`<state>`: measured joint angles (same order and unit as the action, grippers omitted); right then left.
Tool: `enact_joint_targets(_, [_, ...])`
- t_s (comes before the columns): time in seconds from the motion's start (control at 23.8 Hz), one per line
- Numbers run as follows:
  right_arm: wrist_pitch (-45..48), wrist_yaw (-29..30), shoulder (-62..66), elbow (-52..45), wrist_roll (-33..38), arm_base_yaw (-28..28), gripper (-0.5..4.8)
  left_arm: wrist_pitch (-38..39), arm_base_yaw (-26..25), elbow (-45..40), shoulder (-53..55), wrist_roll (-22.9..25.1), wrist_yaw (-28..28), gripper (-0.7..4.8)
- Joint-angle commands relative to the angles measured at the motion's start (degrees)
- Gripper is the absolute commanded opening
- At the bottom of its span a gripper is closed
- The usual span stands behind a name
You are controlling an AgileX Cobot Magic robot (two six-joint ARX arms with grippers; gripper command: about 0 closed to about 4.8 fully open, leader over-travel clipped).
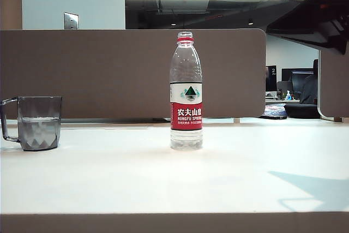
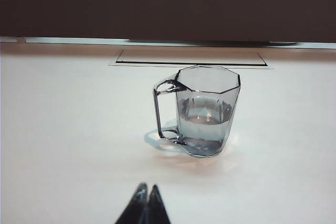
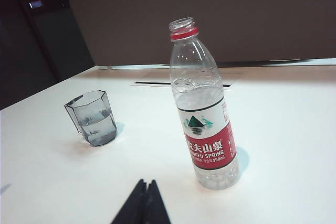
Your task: Pick up the mineral water bottle on the table and pour water into the mug until it's half full.
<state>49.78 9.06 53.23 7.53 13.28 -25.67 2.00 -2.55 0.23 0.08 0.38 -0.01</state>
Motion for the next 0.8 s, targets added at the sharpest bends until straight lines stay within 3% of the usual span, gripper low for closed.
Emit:
enact_joint_targets(0.04, [0.44,-0.46,-0.17,0.28,-6.84,-0.07,-0.08,-0.77,0.0,0.2,0.0,0.02,0.24,-0.05])
enact_joint_targets(0.13, [-2.43,-0.42,-1.66,0.26,-8.09,-0.02,-0.08,-0.77,0.0,0.2,0.0,0.02,0.24,-0.05])
enact_joint_targets(0.17, [-5.4,-3.54,-3.72,0.28,-13.4,0.81,-0.09,-0.77,0.0,0.2,0.0,0.02,0.22,-0.05])
enact_joint_targets(0.21, [-8.17,-5.49,-5.46,0.28,-13.92,1.95,-0.09,-0.74,0.0,0.2,0.0,0.02,0.22,-0.05])
enact_joint_targets(0.29, [-19.69,-9.27,-12.96,0.26,-13.94,6.95,-0.08,-0.77,0.0,0.2,0.0,0.02,0.22,-0.05])
enact_joint_targets(0.46, [-42.32,-9.57,-31.65,-0.11,-13.97,17.53,-0.08,-0.77,-0.02,0.2,0.0,0.02,0.22,-0.05])
enact_joint_targets(0.8, [-43.15,-8.94,-46.4,-6.84,-11.72,26.47,-0.08,-0.79,-0.02,0.2,0.0,0.02,0.22,-0.05])
